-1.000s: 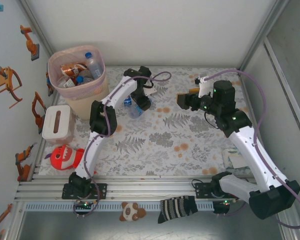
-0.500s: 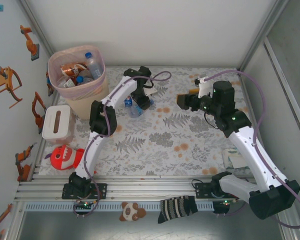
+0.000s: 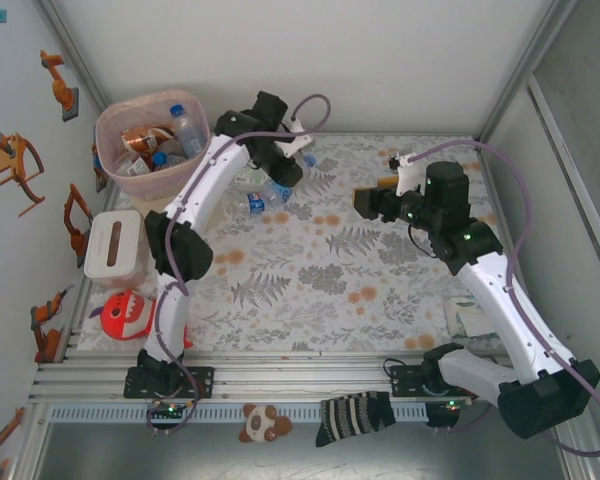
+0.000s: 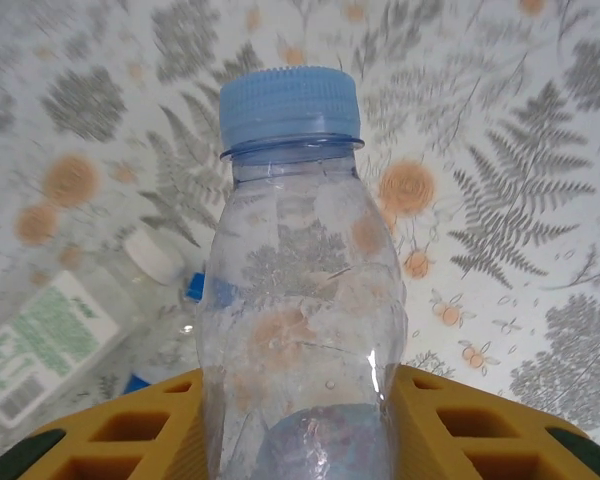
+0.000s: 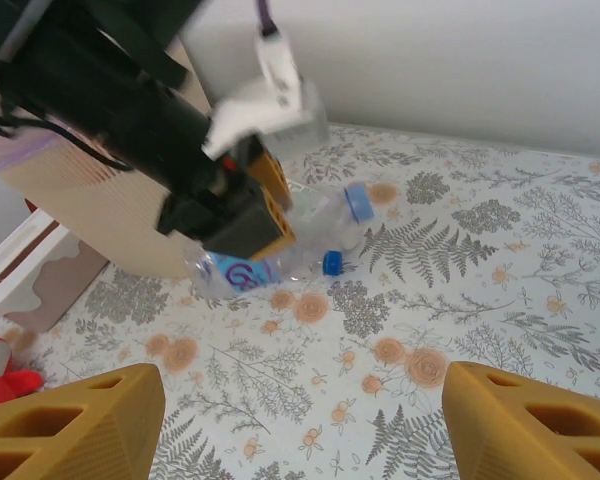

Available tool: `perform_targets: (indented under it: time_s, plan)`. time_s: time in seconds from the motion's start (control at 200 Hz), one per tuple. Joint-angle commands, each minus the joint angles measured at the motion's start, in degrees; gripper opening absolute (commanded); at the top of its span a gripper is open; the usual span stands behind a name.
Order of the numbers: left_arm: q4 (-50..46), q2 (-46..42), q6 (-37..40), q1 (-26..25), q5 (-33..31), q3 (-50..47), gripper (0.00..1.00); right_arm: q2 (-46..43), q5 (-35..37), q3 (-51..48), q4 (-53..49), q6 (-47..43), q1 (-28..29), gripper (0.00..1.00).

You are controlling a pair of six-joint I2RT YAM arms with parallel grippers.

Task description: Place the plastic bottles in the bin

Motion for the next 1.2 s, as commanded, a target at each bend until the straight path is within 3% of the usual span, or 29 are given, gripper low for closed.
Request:
perform_targets:
  time_s: [0.0, 0.441, 0.726, 1.197]
  plan:
    - [2.09, -4.67, -3.09, 1.33, 2.41, 0.24, 0.40, 0.08, -0.76, -0.05, 2.23, 0.56, 0.36, 0.73]
    - [5.87, -17.32, -13.87, 10.18, 4.05, 0.27, 0.39, 0.41, -1.20, -0.92, 3.29, 0.57, 0.32, 0.73]
    - [7.42, -23.11, -21.42, 19.35, 4.79, -0.65, 0.38, 1.39, -1.90, -1.28, 4.52, 0.38, 0.34, 0.73]
    - [15.50, -27.52, -30.51, 32.71, 4.92, -11.12, 0.37, 4.79, -3.22, 0.49, 5.73, 0.17, 0.32, 0.73]
